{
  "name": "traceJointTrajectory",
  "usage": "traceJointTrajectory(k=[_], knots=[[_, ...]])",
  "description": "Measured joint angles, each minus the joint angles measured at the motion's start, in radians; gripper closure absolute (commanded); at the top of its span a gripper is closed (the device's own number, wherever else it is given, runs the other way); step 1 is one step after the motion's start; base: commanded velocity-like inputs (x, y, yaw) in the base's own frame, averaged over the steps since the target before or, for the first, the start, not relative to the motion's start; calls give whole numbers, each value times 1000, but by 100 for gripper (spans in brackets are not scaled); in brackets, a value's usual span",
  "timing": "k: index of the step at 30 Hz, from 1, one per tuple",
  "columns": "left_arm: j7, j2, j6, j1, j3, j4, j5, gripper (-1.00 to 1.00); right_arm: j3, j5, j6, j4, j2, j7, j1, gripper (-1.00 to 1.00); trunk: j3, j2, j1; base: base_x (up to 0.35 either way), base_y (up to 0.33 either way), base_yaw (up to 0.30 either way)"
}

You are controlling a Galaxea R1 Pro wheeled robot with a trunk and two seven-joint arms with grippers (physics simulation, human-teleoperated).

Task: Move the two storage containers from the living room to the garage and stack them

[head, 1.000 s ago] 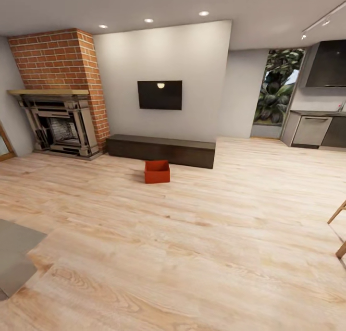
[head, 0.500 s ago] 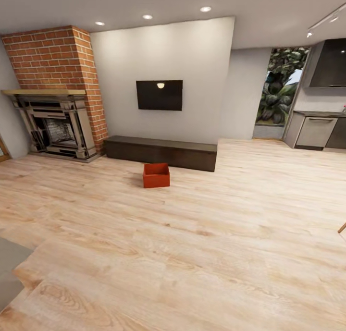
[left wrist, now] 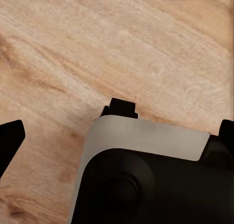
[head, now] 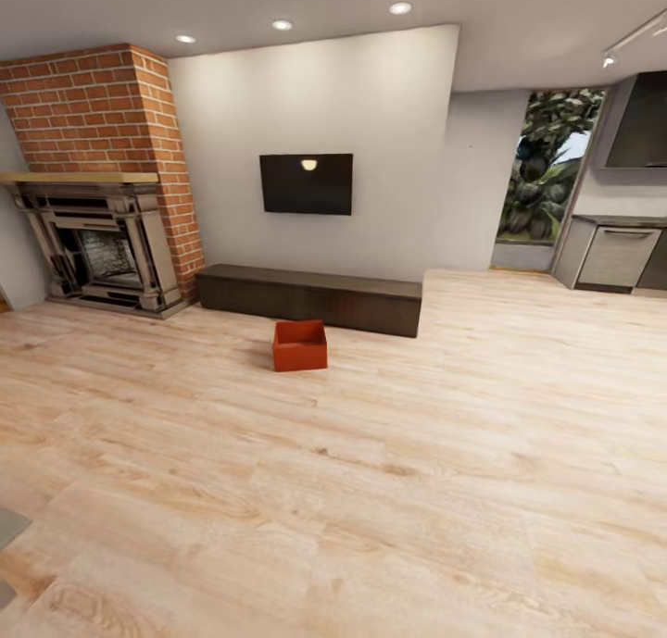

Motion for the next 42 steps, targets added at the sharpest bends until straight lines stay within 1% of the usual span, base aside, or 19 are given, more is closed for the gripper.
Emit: traceJointTrajectory(k=[42], knots=[[1,0,0,0,0,0,0,-100,0,0,0,0,0,0,0,-100,0,0,0,322,0,0]])
